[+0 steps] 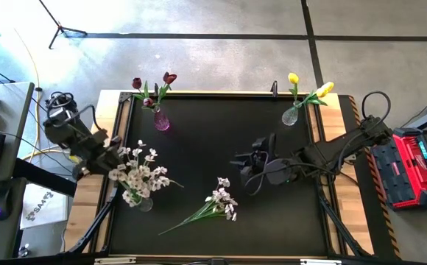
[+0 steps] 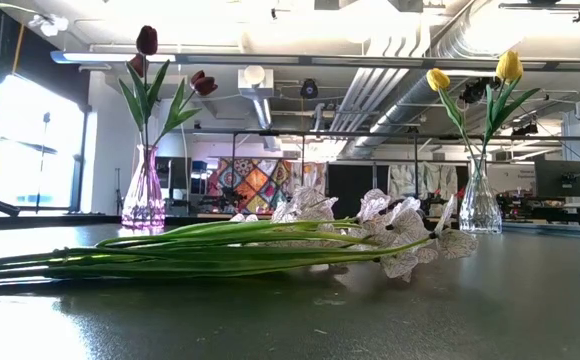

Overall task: Sort flowers into vase by color
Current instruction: Put the right white flowers into the bottom transparent flower vase, then put the white flowers into the bottom transparent flower vase

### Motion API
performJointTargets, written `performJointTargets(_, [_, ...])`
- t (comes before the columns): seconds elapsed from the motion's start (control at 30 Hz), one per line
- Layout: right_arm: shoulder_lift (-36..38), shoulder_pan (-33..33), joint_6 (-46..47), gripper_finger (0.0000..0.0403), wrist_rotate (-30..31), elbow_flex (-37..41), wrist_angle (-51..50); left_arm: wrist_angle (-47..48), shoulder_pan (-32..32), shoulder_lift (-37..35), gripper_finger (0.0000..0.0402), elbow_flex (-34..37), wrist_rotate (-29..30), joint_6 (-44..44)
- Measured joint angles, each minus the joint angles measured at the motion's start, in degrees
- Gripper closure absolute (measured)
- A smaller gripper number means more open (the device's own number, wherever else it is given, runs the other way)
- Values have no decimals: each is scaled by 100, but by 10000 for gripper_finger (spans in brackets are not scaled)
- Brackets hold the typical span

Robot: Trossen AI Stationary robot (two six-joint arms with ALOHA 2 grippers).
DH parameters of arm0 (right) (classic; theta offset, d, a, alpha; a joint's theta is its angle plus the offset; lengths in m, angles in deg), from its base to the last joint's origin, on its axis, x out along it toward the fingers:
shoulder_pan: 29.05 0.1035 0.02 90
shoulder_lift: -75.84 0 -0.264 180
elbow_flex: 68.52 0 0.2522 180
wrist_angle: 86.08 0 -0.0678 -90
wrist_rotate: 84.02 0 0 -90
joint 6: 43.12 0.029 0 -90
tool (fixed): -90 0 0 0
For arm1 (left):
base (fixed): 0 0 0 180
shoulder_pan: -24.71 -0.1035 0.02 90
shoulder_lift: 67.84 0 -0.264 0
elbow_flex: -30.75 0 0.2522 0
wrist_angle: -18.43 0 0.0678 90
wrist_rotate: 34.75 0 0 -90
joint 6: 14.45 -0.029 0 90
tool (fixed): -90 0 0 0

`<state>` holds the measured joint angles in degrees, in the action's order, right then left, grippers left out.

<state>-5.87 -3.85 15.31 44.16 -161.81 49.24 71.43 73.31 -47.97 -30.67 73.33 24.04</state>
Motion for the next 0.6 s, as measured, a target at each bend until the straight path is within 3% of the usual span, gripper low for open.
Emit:
performJointTargets(0.23, [-37, 70, 291, 236, -951, 437, -351, -12, -2, -122, 236, -707, 673, -655])
performJointTargets(0.6, [-92, 447, 1361, 236, -946, 1697, 934, -3, -2, 204, 236, -1425, 2517, -1227])
